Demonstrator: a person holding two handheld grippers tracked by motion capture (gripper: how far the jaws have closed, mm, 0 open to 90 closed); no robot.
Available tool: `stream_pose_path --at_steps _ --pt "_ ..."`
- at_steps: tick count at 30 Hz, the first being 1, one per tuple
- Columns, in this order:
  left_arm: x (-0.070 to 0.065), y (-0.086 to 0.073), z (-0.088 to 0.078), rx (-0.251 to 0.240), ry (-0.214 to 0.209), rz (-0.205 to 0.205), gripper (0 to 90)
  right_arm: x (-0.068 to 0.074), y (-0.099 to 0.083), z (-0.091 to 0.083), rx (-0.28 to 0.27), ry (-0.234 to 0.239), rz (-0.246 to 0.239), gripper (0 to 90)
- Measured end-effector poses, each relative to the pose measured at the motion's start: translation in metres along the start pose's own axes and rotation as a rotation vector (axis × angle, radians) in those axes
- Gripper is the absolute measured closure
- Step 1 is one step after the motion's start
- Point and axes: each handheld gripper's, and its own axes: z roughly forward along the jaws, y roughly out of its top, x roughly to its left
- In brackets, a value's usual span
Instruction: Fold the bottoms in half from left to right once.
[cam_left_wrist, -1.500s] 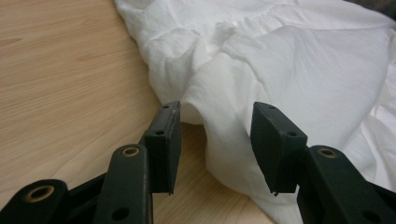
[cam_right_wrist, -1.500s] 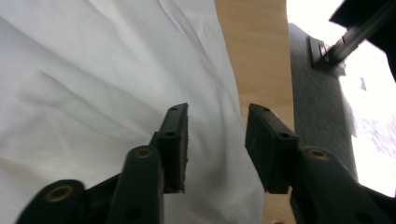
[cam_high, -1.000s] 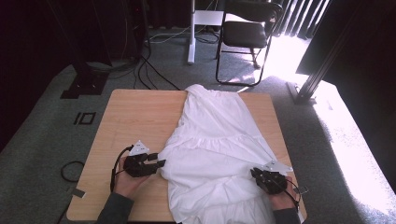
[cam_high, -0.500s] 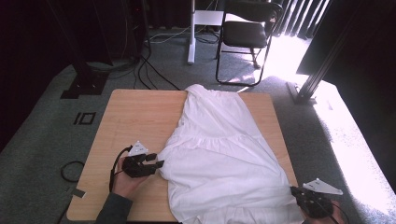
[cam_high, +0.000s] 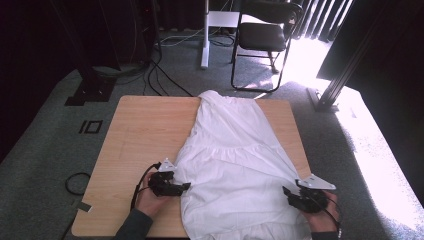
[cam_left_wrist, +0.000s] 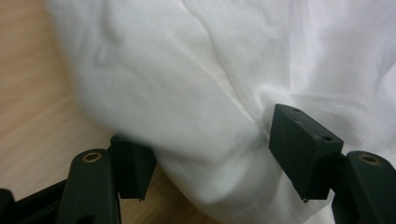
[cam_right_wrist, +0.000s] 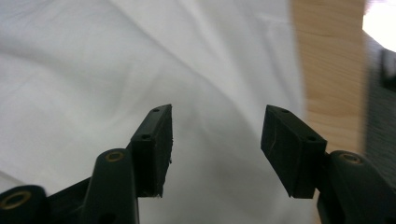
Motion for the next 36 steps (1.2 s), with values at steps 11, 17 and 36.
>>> stream_pose_path --at_steps 11,17,36 --pt "0.009 0.018 0.02 0.026 0.148 0.03 78.9 0.016 0.008 0.068 0.088 0.065 0.041 44.5" --pt "0.055 0.027 0.014 0.037 0.254 -0.064 80.2 0.024 0.032 0.093 0.079 0.086 0.016 44.9" --pt "0.064 0.011 -0.051 -0.078 0.266 -0.13 46.7 0.022 0.068 0.08 0.009 0.101 0.072 40.7"
